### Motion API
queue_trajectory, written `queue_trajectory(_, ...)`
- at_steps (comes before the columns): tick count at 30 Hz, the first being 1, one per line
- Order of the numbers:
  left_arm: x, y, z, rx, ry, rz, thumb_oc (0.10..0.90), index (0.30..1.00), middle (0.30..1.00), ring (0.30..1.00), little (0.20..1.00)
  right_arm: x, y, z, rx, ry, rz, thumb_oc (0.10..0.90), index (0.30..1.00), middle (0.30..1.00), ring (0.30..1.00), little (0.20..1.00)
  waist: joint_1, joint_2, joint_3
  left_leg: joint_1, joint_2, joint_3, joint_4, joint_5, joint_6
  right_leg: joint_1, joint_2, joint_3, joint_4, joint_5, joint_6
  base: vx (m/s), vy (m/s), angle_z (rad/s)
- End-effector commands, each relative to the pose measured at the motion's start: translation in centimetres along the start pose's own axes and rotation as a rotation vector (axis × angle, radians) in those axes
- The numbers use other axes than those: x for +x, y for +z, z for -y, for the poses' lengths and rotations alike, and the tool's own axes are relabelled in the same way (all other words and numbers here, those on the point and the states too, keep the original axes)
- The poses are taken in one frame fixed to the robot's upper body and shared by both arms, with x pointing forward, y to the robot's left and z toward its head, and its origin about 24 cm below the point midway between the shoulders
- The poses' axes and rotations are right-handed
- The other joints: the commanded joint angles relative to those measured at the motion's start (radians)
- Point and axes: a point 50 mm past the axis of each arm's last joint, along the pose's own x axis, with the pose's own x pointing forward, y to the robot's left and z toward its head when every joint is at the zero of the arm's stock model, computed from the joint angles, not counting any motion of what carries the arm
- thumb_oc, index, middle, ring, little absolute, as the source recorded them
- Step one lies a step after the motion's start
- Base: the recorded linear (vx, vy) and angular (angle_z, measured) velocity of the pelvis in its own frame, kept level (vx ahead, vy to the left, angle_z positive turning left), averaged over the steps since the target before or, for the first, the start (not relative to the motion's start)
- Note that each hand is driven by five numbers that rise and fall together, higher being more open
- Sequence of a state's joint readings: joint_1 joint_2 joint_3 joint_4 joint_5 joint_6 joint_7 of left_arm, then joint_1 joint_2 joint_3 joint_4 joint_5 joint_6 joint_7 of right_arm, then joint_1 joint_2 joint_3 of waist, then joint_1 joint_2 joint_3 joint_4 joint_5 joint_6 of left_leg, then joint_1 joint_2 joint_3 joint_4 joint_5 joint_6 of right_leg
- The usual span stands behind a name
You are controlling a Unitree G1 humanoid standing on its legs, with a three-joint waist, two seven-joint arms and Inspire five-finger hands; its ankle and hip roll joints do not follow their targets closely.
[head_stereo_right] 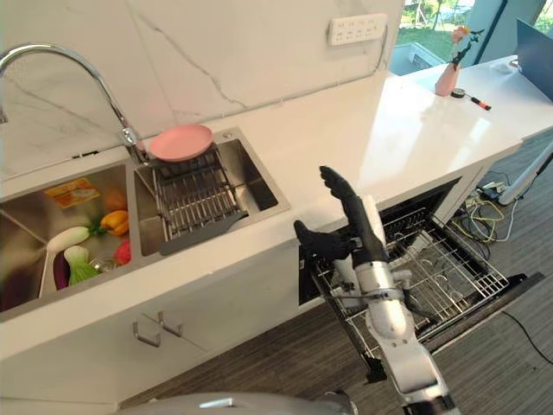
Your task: Place the dishes in the dishwasher.
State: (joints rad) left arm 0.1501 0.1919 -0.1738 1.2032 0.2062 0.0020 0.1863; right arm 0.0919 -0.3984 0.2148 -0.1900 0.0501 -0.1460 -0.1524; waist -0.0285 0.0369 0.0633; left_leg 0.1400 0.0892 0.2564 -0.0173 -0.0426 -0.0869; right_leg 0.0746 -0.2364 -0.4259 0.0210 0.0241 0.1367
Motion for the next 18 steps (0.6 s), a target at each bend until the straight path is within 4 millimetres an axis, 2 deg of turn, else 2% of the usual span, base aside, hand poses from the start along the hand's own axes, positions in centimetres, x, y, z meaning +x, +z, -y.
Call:
queue_trajectory(1, 0.3, 0.6, -0.2, 0.028, -0.021, -0.008, 0.800, 0.900, 0.900, 0.900, 0.900, 2.6, 5.2, 1.0, 0.139, 0.000, 0.290, 0.800, 0.900, 0.900, 0.900, 0.900, 0.047, -0.032, 0.006, 0.015, 0.049, -0.027, 0.038, -0.058, 0.013, 0.000, -0.092, -0.025, -0.041, 0.062, 0.058, 0.07, -0.093, 0.43)
queue_trajectory(5, 0.2, -0.5, -0.1, 0.048, -0.032, -0.059, 0.800, 0.900, 0.900, 0.900, 0.900, 3.1, 5.1, 1.1, 0.187, 0.004, 0.277, 0.800, 0.900, 0.900, 0.900, 0.900, 0.068, -0.039, 0.002, 0.004, 0.067, -0.047, 0.023, -0.036, -0.010, 0.025, -0.078, -0.072, -0.056, 0.050, 0.053, 0.05, -0.073, 0.38)
queue_trajectory(7, 0.2, -0.7, -0.2, 0.024, -0.027, -0.074, 0.800, 0.900, 0.900, 0.900, 0.900, 3.1, 4.8, 1.3, 0.195, -0.008, 0.262, 0.800, 0.900, 0.900, 0.900, 0.900, 0.082, -0.035, -0.001, 0.000, 0.092, -0.070, 0.013, -0.037, -0.032, 0.047, -0.057, -0.090, -0.061, 0.023, 0.056, 0.08, -0.119, 0.56)
queue_trajectory(8, 0.3, -0.5, -0.6, -0.010, -0.005, -0.076, 0.800, 0.900, 0.900, 0.900, 0.900, 2.9, 4.5, 1.5, 0.196, -0.021, 0.250, 0.800, 0.900, 0.900, 0.900, 0.900, 0.101, -0.037, 0.000, -0.019, 0.106, -0.096, 0.001, -0.016, -0.047, 0.062, -0.046, -0.125, -0.064, 0.008, 0.049, 0.00, -0.128, 0.69)
queue_trajectory(10, 0.3, -0.5, -0.7, -0.024, 0.004, -0.077, 0.800, 0.900, 0.900, 0.900, 0.900, 2.8, 4.3, 1.7, 0.191, -0.031, 0.240, 0.800, 0.900, 0.900, 0.900, 0.900, 0.107, -0.037, -0.002, -0.032, 0.114, -0.118, -0.006, -0.004, -0.057, 0.071, -0.037, -0.147, -0.067, -0.002, 0.043, 0.00, -0.107, 0.95)
queue_trajectory(11, 0.4, -0.3, -1.0, -0.057, 0.027, -0.072, 0.800, 0.900, 0.900, 0.900, 0.900, 2.7, 4.0, 2.2, 0.167, -0.056, 0.230, 0.800, 0.900, 0.900, 0.900, 0.900, 0.129, -0.039, -0.001, -0.057, 0.128, -0.152, -0.014, 0.016, -0.075, 0.087, -0.020, -0.184, -0.069, -0.020, 0.034, -0.01, -0.120, 1.02)
queue_trajectory(13, 0.4, -0.3, -1.2, -0.070, 0.035, -0.072, 0.800, 0.900, 0.900, 0.900, 0.900, 2.6, 3.9, 2.5, 0.152, -0.071, 0.228, 0.800, 0.900, 0.900, 0.900, 0.900, 0.133, -0.038, 0.000, -0.073, 0.139, -0.173, -0.016, 0.028, -0.085, 0.097, -0.007, -0.207, -0.073, -0.031, 0.028, -0.02, -0.117, 0.96)
queue_trajectory(14, 0.3, -0.7, -1.2, -0.110, 0.044, -0.093, 0.800, 0.900, 0.900, 0.900, 0.900, 2.6, 3.5, 2.9, 0.139, -0.097, 0.214, 0.800, 0.900, 0.900, 0.900, 0.900, 0.152, -0.038, 0.002, -0.090, 0.154, -0.187, -0.016, 0.042, -0.098, 0.110, 0.009, -0.233, -0.084, -0.043, 0.021, -0.02, -0.109, 0.96)
queue_trajectory(18, 0.0, -2.2, -0.7, -0.181, 0.045, -0.155, 0.800, 0.900, 0.900, 0.900, 0.900, 2.5, 2.8, 3.3, 0.142, -0.128, 0.186, 0.800, 0.900, 0.900, 0.900, 0.900, 0.164, -0.034, 0.003, -0.117, 0.174, -0.202, -0.005, 0.050, -0.111, 0.122, 0.040, -0.256, -0.101, -0.065, 0.006, -0.01, -0.068, 0.44)
